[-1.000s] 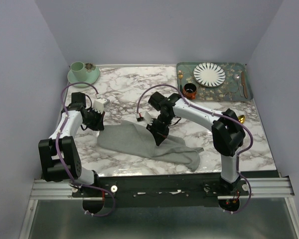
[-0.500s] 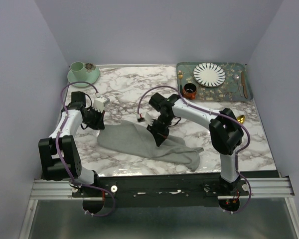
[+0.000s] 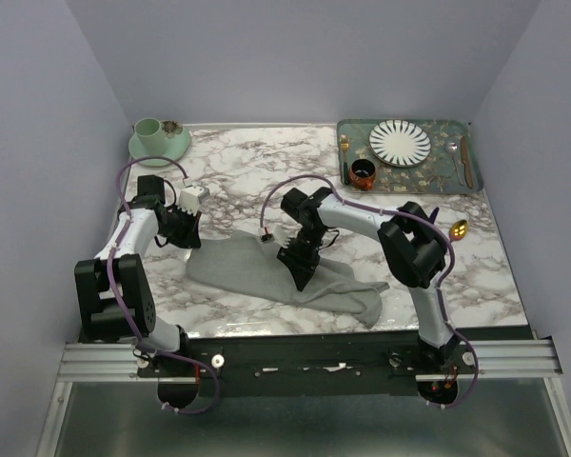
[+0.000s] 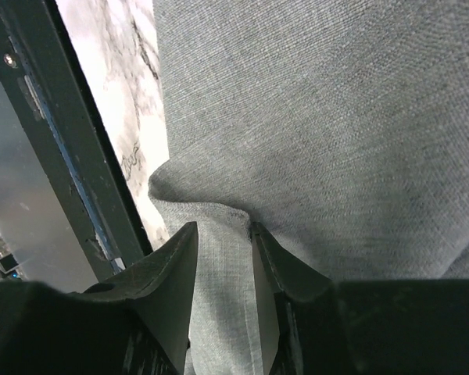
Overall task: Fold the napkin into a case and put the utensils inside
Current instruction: Pick up the crumpled napkin from the center of the board.
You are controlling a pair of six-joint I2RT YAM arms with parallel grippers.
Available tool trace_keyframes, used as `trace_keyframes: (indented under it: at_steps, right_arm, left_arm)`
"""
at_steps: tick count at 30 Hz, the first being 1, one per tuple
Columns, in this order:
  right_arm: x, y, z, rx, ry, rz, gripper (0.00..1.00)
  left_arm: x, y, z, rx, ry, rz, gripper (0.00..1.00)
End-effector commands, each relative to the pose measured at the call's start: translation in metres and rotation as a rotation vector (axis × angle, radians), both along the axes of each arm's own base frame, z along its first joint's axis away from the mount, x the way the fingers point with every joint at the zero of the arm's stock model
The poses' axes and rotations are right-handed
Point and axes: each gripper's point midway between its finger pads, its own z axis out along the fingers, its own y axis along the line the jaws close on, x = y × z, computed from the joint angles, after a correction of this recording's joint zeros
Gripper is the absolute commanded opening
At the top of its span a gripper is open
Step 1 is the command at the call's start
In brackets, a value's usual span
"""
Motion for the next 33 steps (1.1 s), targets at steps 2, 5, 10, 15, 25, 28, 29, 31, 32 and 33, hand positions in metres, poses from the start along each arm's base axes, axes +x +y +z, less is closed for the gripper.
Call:
trace_keyframes:
  at_steps: [2, 5, 10, 15, 25, 28, 29, 31, 32, 33]
  right_arm:
    - [0.000, 0.015, 0.001, 0.061, 0.033, 0.021, 0.50]
    - [0.001, 0.017, -0.003, 0.063, 0.035, 0.024, 0.53]
    - [0.001, 0.016, -0.014, 0.048, 0.049, 0.037, 0.55]
    - [-0.007, 0.015, -0.006, 0.072, 0.085, 0.053, 0.45]
    - [-0.014, 0.001, 0.047, 0.128, 0.011, 0.063, 0.01]
    - [-0.006, -0.004, 0.071, 0.159, -0.041, 0.027, 0.01]
    - [0.003, -0.007, 0.076, 0.166, -0.069, -0.001, 0.01]
    - [0.015, -0.009, 0.099, 0.191, -0.134, -0.053, 0.00]
    - [0.030, -0.013, 0.103, 0.188, -0.183, -0.092, 0.01]
    - [0.038, -0.016, 0.112, 0.187, -0.205, -0.137, 0.01]
  left_arm:
    - [0.004, -0.003, 0.003, -0.022, -0.019, -0.008, 0.00]
    - [0.003, -0.003, 0.002, -0.021, -0.017, -0.009, 0.00]
    - [0.002, -0.002, 0.003, -0.015, -0.020, -0.009, 0.00]
    - [0.002, -0.001, 0.004, -0.010, -0.021, -0.009, 0.00]
    - [0.005, -0.003, 0.011, -0.023, -0.033, -0.004, 0.00]
    - [0.006, -0.004, 0.017, -0.035, -0.043, 0.005, 0.00]
    - [0.007, -0.004, 0.021, -0.035, -0.051, 0.007, 0.00]
    - [0.009, -0.005, 0.027, -0.040, -0.062, 0.011, 0.00]
    - [0.013, -0.004, 0.035, -0.038, -0.081, 0.020, 0.00]
    - [0.014, -0.006, 0.040, -0.044, -0.084, 0.020, 0.00]
